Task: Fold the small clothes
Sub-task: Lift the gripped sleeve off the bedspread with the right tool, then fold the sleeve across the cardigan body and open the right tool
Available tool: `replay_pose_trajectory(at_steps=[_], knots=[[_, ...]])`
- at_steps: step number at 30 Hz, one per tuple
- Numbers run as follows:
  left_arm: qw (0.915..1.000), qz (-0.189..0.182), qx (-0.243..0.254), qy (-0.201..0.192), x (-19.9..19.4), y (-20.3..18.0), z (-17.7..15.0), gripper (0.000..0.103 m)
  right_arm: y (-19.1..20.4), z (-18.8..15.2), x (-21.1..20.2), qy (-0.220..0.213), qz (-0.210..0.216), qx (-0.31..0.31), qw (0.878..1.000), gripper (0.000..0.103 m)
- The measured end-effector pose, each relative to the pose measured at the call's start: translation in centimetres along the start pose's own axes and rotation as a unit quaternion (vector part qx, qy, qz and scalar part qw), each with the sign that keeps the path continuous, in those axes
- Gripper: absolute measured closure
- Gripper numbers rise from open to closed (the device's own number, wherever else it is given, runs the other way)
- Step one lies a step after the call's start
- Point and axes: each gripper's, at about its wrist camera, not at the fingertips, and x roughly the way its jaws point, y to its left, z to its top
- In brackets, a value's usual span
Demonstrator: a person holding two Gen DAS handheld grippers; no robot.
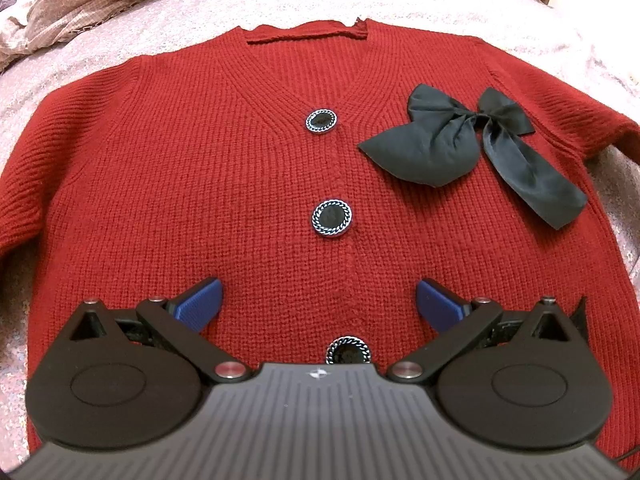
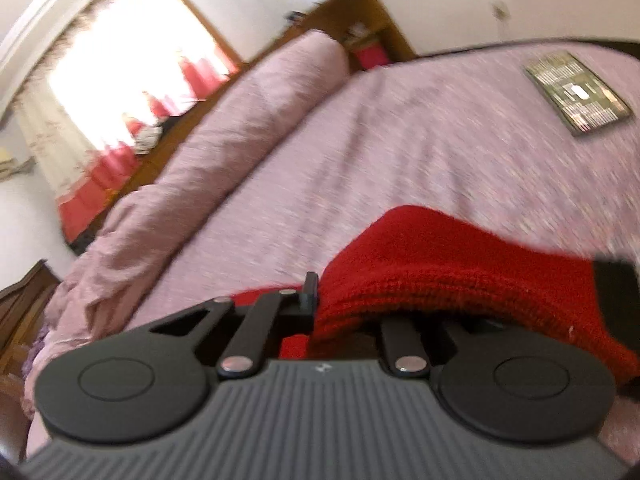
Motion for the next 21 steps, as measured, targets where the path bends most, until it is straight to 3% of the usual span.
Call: replay_pose_trajectory(at_steps=[6, 12, 16, 21], knots=[[1.0, -0.002, 0.0, -0.005, -0.1, 0.0, -0.1, 0.0, 5.1, 1.2, -1.1, -0.012, 0.065, -0.056, 0.996, 0.09], [1.0, -0.004, 0.0, -0.009, -0.2, 0.1, -0.2, 0.0, 11.2, 1.5, -1.1, -0.01, 0.134, -0.108, 0.985, 0.091], [0.9999, -0.005, 0.0, -0.012, -0.2, 0.1, -0.3, 0.0, 15.1, 0.5, 0.2, 0.011, 0.168, -0.158, 0.973, 0.091], [0.9998, -0.007, 0.003, -0.017, -0.3, 0.2, -0.6, 0.0, 18.9, -2.1, 3.3, 0.068, 0.193, -0.223, 0.953, 0.091]])
